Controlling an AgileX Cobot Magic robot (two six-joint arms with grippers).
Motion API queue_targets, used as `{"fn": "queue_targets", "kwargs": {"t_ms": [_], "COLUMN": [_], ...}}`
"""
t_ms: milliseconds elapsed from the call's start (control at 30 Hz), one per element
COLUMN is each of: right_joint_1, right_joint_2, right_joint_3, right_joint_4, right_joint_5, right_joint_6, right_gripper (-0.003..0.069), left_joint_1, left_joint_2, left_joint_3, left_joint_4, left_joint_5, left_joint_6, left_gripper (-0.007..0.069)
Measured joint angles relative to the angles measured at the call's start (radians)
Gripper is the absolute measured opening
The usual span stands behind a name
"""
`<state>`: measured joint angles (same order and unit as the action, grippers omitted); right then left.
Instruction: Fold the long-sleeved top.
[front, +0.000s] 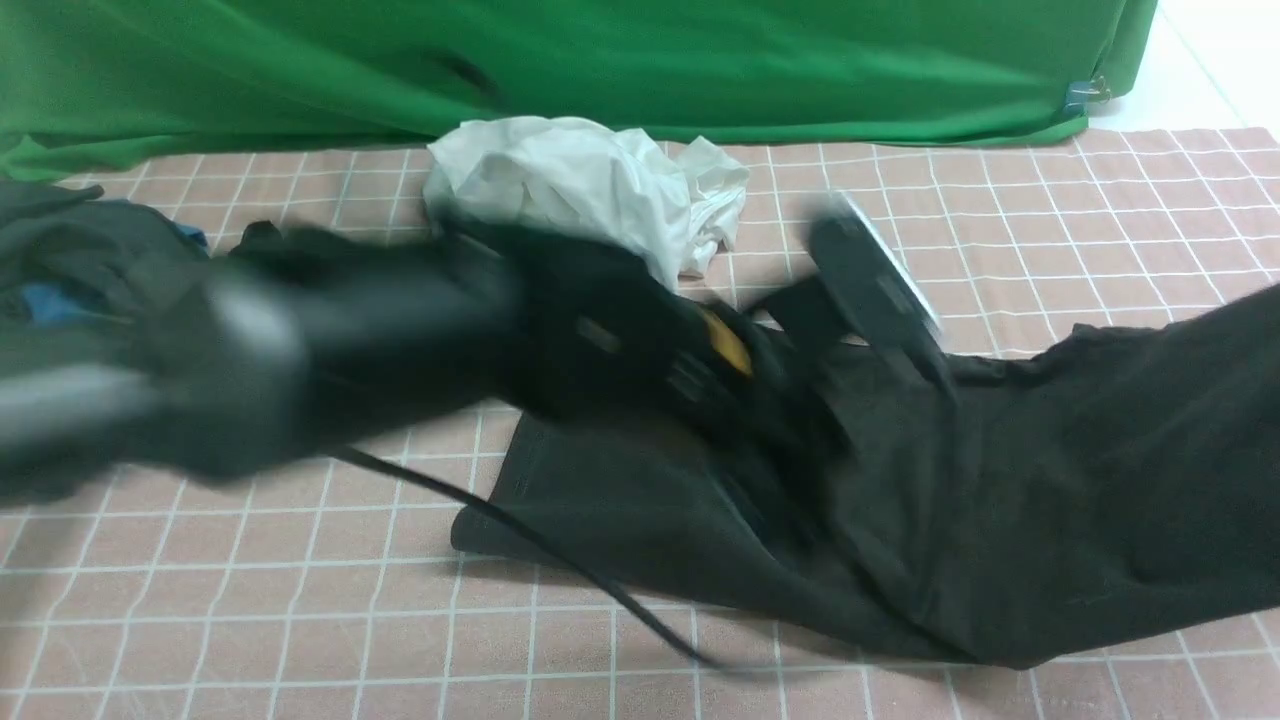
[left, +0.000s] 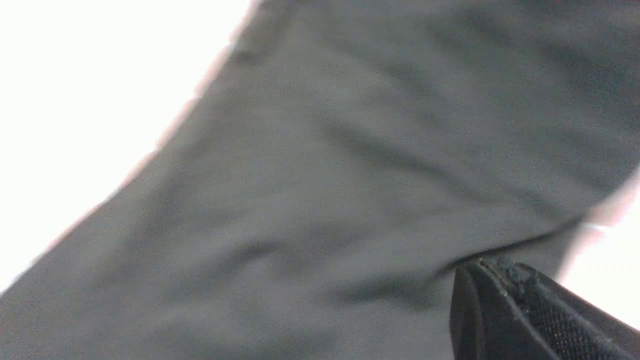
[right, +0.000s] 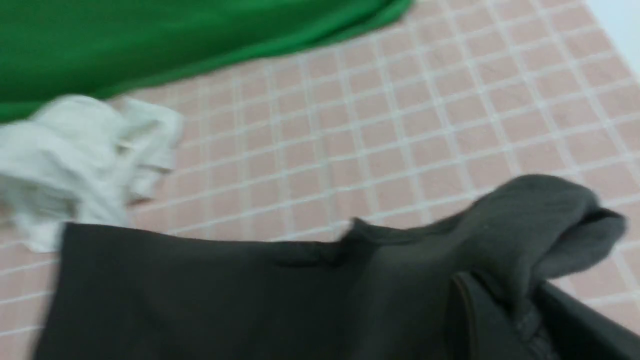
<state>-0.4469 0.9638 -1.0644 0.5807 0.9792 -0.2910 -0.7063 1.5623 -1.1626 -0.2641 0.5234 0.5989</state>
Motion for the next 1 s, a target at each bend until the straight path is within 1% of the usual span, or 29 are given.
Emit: {"fn": "queue_targets", "kwargs": {"t_ms": [33,100,200,267,333,433,500,600,633,700,800,833,867,933,1000], "right_joint_1": [0.0,0.0,0.0,0.004,0.027,0.112,0.21,0.316,0.39,0.477,0.572,0.585,0.633,0.693,0.725], "right_joint_2": [0.0,0.0,0.009,0.022,0.038,0.082,0.116,0.158,0.186,0.22,0.276,0.28,0.319,0.376,0.417], "right_joint_3": [-0.002,-0.028,-0.052,-0.06,-0.063,-0.065,-0.066,-0.066,-0.066,-0.066,-0.066,-0.066,-0.067,-0.076,-0.093], "right_joint_4": [0.0,0.131,0.238,0.284,0.315,0.35,0.36,0.367,0.369,0.375,0.38,0.381,0.382,0.383,0.383], "right_joint_5": [0.0,0.025,0.042,0.044,0.041,0.026,-0.018,-0.092,-0.142,-0.196,-0.272,-0.278,-0.321,-0.358,-0.368], "right_joint_6": [-0.004,-0.053,-0.076,-0.081,-0.086,-0.097,-0.097,-0.097,-0.097,-0.097,-0.096,-0.096,-0.096,-0.095,-0.095], "right_gripper": [0.0095,0.0095,0.0095,0.0095,0.0095,0.0095,0.0095,0.0095,0.0095,0.0095,0.0095,0.0095,0.0095,0.0095,0.0095], "left_joint_1": [0.009,0.146,0.273,0.332,0.366,0.385,0.388,0.388,0.388,0.389,0.389,0.389,0.389,0.389,0.389], "left_joint_2": [0.0,-0.112,-0.213,-0.271,-0.318,-0.385,-0.41,-0.422,-0.423,-0.423,-0.424,-0.424,-0.428,-0.433,-0.435], "left_joint_3": [0.002,0.04,0.104,0.143,0.183,0.222,0.225,0.225,0.226,0.229,0.232,0.232,0.232,0.232,0.232], "left_joint_4": [0.004,0.016,-0.004,-0.018,-0.029,-0.037,-0.044,-0.048,-0.048,-0.048,-0.048,-0.048,-0.048,-0.048,-0.048], "left_joint_5": [0.002,0.057,0.079,0.076,0.053,0.011,0.001,-0.004,-0.001,0.005,0.006,0.007,0.01,0.012,0.012], "left_joint_6": [-0.005,-0.047,-0.057,-0.057,-0.057,-0.057,-0.057,-0.057,-0.057,-0.057,-0.057,-0.056,-0.055,-0.055,-0.055], "left_gripper": [0.002,0.002,0.002,0.002,0.002,0.002,0.002,0.002,0.002,0.002,0.002,0.002,0.002,0.002,0.002]}}
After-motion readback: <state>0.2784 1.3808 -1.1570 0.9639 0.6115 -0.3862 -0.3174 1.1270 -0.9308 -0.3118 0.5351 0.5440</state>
